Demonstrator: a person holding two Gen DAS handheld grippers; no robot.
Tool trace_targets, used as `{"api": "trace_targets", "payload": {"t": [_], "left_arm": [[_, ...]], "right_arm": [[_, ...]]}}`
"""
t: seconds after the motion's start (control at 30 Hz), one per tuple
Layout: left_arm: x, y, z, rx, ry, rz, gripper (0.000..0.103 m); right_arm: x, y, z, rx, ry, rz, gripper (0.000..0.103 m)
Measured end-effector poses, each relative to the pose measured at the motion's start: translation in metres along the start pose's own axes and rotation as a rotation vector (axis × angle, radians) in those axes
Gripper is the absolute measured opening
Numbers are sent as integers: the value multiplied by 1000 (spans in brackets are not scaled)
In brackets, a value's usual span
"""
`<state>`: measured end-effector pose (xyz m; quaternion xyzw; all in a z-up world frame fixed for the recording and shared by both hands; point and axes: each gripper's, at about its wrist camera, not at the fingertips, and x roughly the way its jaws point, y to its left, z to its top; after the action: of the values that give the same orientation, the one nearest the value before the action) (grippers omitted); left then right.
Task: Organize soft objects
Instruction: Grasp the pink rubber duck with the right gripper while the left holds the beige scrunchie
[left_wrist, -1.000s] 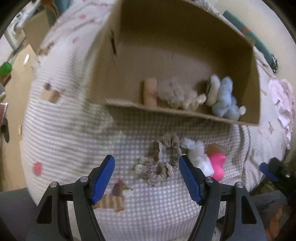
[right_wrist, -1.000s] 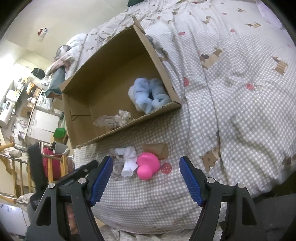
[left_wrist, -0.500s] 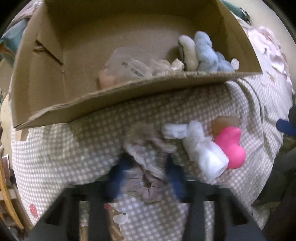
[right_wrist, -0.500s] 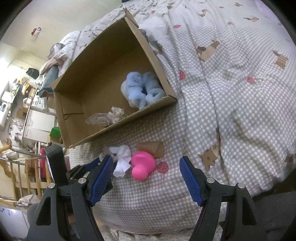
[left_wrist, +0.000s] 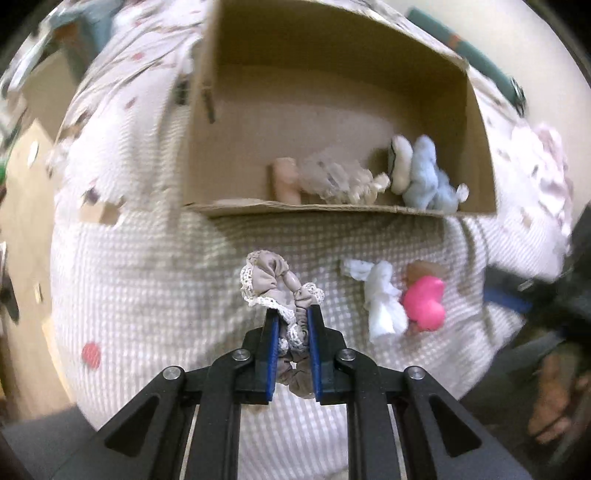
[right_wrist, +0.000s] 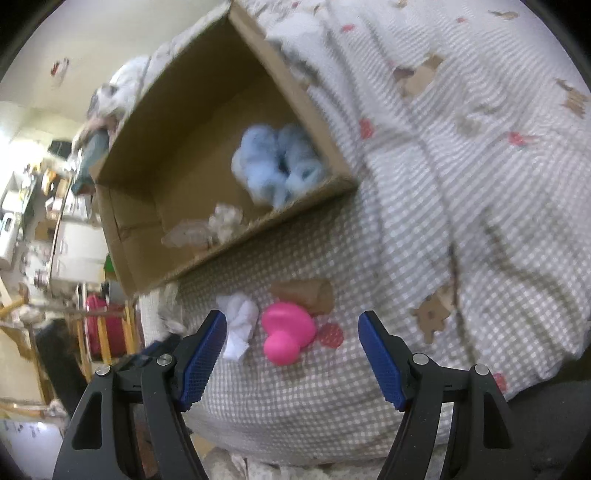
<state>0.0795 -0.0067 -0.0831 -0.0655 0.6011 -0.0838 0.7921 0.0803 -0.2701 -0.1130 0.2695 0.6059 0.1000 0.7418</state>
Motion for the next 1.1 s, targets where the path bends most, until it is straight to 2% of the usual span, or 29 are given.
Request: {"api": "trace_targets", "payload": {"t": [0.13,0.27,0.4,0.53,0.67,0.73,1.1], "left_arm": [[-32,16,-4,-45,-11,6,13],[-51,19,-17,-59,-33,17,13],[-44,21,-20,-54,-60,30,13],[-28,28,-21,-95,-33,28,13],[-22,33,-19,-117,-25,38,13],[-24,32,-19,-115,-36,37,13],[-24,31,-17,-104,-59,70,13]], "right_arm": [[28,15,-4,-59,82,-36,78],[54,26,-6,-113,132,-111,78],[70,32,-9,-108,159,-126,78],[74,35,-11,-109,152,-136,78],[79,40,-12,-110,146,-159,67],[81,42,-12,-124,145,-182,48],[59,45,-15,-167,102,-153,45]]}}
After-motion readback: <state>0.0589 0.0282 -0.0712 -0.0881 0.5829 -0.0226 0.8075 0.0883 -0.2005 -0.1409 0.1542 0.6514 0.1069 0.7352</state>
